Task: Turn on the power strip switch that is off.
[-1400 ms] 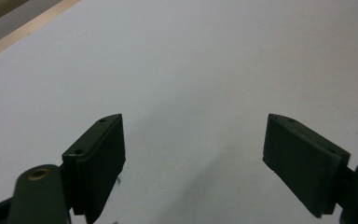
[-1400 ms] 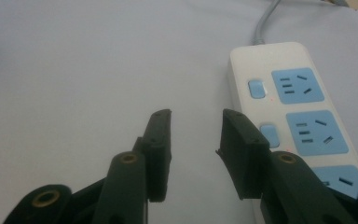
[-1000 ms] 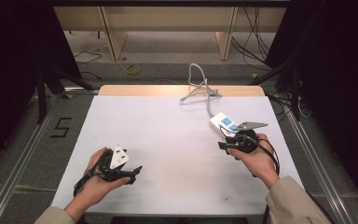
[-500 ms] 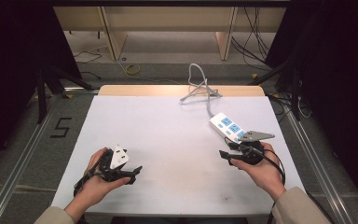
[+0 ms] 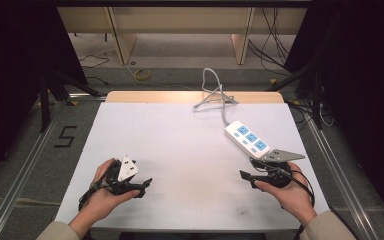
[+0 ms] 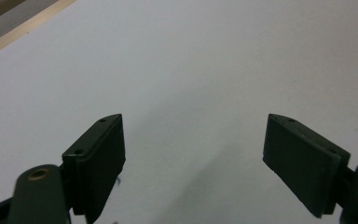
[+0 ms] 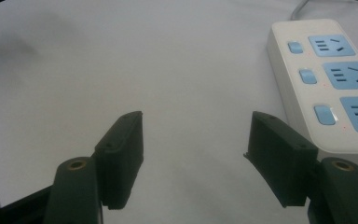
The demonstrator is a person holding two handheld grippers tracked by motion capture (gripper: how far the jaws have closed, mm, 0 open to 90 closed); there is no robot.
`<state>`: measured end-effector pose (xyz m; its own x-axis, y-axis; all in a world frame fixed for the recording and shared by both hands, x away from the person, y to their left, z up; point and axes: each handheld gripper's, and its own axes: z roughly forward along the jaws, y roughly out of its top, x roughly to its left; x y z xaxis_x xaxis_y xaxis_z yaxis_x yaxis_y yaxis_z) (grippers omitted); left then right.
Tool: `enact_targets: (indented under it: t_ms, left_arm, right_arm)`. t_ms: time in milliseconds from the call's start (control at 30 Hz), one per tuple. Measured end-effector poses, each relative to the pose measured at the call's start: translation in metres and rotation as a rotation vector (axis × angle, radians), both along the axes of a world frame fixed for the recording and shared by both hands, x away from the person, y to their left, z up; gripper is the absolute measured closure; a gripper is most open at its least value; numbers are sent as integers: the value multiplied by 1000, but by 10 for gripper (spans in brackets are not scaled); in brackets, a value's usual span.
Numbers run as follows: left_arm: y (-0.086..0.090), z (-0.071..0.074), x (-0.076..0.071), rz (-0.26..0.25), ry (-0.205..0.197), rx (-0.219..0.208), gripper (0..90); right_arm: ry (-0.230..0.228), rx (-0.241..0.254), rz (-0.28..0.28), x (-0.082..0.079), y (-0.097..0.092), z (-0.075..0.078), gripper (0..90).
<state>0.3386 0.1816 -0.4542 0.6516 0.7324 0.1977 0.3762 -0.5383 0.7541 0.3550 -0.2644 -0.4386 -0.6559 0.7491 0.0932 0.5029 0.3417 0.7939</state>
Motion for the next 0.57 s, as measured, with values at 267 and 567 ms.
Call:
enact_targets:
  t_ms: [267, 567]
  left_arm:
    - [0, 0, 0, -1, 1, 2, 205]
    - [-1, 0, -1, 0, -3, 1, 205]
  right_arm:
    - [-12, 4, -9, -8, -8, -6, 328]
    - [-21, 15, -10, -12, -7, -7, 323]
